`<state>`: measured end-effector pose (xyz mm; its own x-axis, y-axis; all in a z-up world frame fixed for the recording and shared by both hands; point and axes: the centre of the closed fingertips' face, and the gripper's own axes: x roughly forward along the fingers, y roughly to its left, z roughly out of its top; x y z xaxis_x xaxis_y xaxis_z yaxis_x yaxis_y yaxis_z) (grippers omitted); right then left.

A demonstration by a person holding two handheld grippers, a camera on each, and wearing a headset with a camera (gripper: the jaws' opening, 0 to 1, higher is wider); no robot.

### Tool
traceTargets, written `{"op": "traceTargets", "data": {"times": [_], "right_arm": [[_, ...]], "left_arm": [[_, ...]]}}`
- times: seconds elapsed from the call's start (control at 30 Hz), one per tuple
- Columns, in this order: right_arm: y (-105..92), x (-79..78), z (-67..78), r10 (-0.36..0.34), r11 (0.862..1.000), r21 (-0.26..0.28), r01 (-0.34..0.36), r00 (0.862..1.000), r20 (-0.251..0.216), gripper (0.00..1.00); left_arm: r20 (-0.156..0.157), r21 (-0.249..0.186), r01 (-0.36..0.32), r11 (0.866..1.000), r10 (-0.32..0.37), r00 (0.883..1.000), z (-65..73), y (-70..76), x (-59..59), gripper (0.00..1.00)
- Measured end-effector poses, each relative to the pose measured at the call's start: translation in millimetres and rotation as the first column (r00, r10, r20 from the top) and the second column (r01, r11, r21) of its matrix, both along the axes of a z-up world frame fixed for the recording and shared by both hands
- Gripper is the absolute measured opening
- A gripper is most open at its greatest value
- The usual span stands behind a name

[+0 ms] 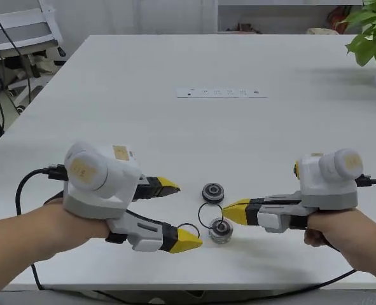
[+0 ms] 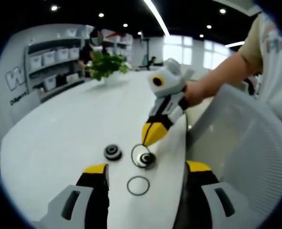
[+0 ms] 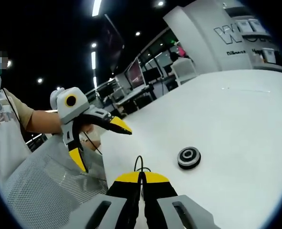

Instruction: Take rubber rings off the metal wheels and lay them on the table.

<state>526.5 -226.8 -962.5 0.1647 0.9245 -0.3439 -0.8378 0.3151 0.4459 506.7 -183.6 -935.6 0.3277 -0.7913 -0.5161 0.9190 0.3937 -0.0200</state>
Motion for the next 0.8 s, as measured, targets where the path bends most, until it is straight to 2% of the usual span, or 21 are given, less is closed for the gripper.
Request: {"op": "traceTargets", "data": {"times": [0.4,0.8], "right_arm": [[18.5,2.2,6.9,0.060,0.998,-0.018,-0.060,0.998,0.006,0.00],[34.5,0.3,0.2,0.121,0.991,-0.049,-0.121,0.993,-0.003,0.00]], "left_arm": [[0.013,0.002,-0.021,1.000,0.021,1.000,8.3,19.8,-3.7,0.72],[0.013,-0.006,-0.064,0.998,0.064,0.998,11.6,36.9,-5.7,0.79]]}}
